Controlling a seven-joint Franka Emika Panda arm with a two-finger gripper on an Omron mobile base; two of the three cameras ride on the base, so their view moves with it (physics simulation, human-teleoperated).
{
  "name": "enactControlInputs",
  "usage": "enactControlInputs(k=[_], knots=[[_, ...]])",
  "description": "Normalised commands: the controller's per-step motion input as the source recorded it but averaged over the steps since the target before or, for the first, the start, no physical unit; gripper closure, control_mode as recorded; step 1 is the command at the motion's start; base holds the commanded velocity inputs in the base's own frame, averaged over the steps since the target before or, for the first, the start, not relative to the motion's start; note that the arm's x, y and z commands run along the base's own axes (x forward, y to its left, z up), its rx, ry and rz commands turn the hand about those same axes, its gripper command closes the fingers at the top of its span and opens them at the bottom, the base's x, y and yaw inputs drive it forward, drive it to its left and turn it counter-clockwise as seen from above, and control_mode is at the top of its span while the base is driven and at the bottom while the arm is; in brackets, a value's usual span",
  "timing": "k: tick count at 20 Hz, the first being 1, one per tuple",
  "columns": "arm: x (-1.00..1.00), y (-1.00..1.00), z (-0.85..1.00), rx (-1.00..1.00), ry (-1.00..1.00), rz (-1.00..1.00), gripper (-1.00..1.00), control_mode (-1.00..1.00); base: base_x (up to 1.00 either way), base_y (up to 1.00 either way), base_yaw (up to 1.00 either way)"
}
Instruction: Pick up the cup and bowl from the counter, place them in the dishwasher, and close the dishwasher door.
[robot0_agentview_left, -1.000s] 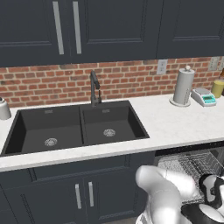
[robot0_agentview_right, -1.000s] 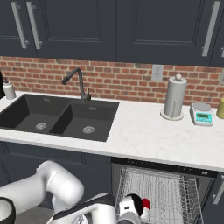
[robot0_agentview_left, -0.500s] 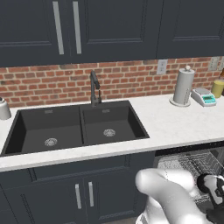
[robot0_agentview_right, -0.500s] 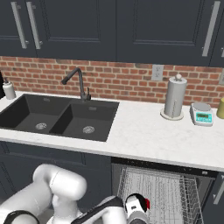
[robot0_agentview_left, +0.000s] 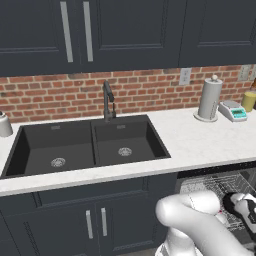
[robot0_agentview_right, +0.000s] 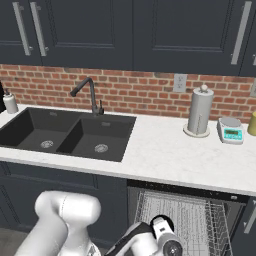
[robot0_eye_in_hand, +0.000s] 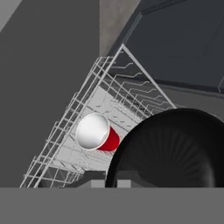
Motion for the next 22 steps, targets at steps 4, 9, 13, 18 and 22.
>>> enactControlInputs(k=[4, 9, 13, 18, 22], knots=[[0.28, -0.10, -0.52, 0.00, 0.00, 0.08, 1.00, -1.00, 0.00, 0.00, 0.00], [0.19, -0.17, -0.55, 0.00, 0.00, 0.13, 1.00, -1.00, 0.00, 0.00, 0.00], [0.30, -0.23, -0.15, 0.00, -0.01, 0.10, 1.00, -1.00, 0.00, 0.00, 0.00], [0.23, -0.27, -0.17, 0.00, -0.01, 0.11, 1.00, -1.00, 0.00, 0.00, 0.00], [0.23, -0.21, -0.22, 0.00, -0.02, 0.12, 1.00, -1.00, 0.00, 0.00, 0.00]])
